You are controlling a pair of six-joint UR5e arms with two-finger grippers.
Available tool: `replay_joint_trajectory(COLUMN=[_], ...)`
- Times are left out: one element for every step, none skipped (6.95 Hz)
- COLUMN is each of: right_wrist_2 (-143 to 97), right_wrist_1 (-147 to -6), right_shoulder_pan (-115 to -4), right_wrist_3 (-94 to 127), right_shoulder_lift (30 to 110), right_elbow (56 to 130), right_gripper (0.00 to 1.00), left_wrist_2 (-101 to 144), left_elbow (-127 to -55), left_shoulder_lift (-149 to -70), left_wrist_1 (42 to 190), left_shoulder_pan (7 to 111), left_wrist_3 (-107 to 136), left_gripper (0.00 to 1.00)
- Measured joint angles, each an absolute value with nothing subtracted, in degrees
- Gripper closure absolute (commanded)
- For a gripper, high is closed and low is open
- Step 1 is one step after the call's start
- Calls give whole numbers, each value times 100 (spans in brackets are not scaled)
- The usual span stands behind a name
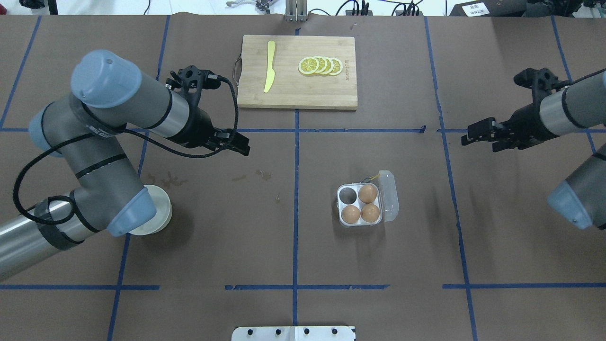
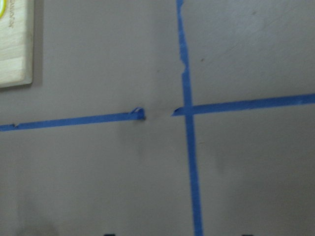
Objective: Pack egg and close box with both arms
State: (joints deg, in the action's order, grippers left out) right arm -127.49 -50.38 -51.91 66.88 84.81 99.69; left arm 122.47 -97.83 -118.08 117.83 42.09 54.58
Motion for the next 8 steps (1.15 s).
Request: replay_joint_trajectory(right_wrist_2=[-12626, -12569, -12467, -12213, -11929, -11800, -11825, -11916], right_wrist_1=[-4948, -4920, -4917, -4924, -4997, -5210, -5490, -5679], right_shoulder_pan=[-4867, -4628, -4366, -3983, -3612, -3443, -3495, -3673], right_wrist_3=[7007, 7188, 7429, 7764, 8093, 8302, 8378, 8387], right_shoulder_lift=[8427, 8298, 8055, 7726, 7380, 7115, 6972, 6903], right_elbow=[10080, 10145, 10173, 10194, 10243, 10388, 10590, 10702], right_gripper=[100, 100, 100, 100, 100, 100, 100, 100], left_wrist_2=[12329, 12369, 12385, 12390, 12394, 12398, 12400, 12401], left_elbow=[-9820, -9840, -9848, -9850, -9852, -9851, -9852, -9907], left_shoulder_lift=[-11661, -11547, -11486, -11461, -11455, -11454, -11428, -11310], left_wrist_1=[11785, 11786, 11786, 11786, 11786, 11785, 11780, 11783], left_shoulder_pan=[4383, 4498, 4572, 4633, 4702, 4791, 4892, 4986], left_wrist_3=[5274, 5167, 5106, 5083, 5075, 5031, 4908, 4744], left_gripper=[6, 6, 6, 7, 7, 7, 7, 6])
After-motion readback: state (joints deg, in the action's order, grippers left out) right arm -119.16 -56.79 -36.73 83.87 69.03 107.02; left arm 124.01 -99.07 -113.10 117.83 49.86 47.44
